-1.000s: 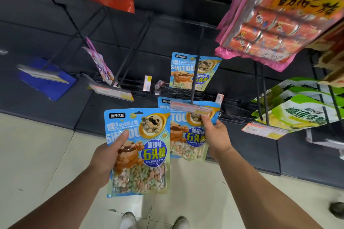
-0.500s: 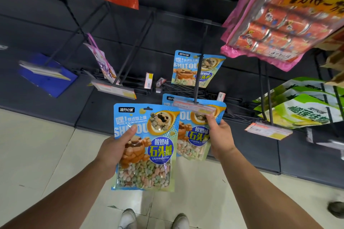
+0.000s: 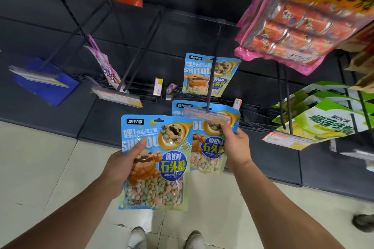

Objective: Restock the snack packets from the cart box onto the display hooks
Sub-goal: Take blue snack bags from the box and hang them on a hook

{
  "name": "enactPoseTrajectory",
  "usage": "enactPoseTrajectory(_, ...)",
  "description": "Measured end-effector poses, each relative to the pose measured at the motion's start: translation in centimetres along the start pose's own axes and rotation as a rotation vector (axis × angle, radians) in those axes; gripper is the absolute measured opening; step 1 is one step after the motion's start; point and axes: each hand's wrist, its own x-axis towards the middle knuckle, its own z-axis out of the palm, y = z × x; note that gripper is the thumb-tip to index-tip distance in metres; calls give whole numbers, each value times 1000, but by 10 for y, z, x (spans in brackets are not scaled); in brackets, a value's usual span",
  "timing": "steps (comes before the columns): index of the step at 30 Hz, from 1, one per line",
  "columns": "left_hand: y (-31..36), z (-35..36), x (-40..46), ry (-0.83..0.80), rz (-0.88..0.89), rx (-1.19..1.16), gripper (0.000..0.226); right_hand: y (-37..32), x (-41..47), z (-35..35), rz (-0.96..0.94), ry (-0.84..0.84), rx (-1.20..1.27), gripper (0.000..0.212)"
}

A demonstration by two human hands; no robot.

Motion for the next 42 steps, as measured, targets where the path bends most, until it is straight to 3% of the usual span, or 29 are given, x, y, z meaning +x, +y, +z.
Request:
enactPoseTrajectory(10, 1, 3, 2, -12, 6, 34, 60, -3, 16, 7, -12, 68, -140, 19)
enactPoseTrajectory(11, 2, 4, 2, -22, 10, 44, 59, -3, 24, 8, -10, 84, -207, 28)
enactPoseTrajectory(14, 4, 10, 4, -28, 16, 81, 54, -3, 35, 8, 28, 160, -374, 84)
enactPoseTrajectory(15, 4, 13, 4, -24, 20, 109, 53, -2, 32, 5, 23, 210, -379, 87)
enactPoseTrajectory(17, 5, 20, 4, -22, 37, 174, 51, 10, 19, -6, 42, 214, -348, 61)
enactPoseTrajectory(19, 4, 27, 7, -47, 60, 227, 45, 27, 6, -13, 142, -79, -257, 37)
enactPoseTrajectory(21, 4, 34, 13, -77, 104, 242, 36, 35, -3, -18, 211, -314, -158, 39)
enactPoseTrajectory(24, 8, 47, 22, -110, 142, 180, 23, 30, 3, -24, 207, -404, 60, 46)
enactPoseTrajectory(26, 12, 56, 25, -115, 167, 205, 22, 25, 3, -24, 203, -421, 114, 42)
enactPoseTrajectory(30, 21, 69, 30, -102, 180, 323, 37, 21, 4, -22, 134, -282, 43, 16)
enactPoseTrajectory(33, 27, 73, 33, -195, 200, 164, 48, 10, 7, -24, 114, -248, 59, 19)
enactPoseTrajectory(36, 40, 73, 35, -283, 205, -93, 22, 6, 8, -27, 84, -292, 40, 23)
enactPoseTrajectory(42, 54, 70, 35, -355, 227, -188, 14, 6, 5, -32, 48, -340, 72, 40)
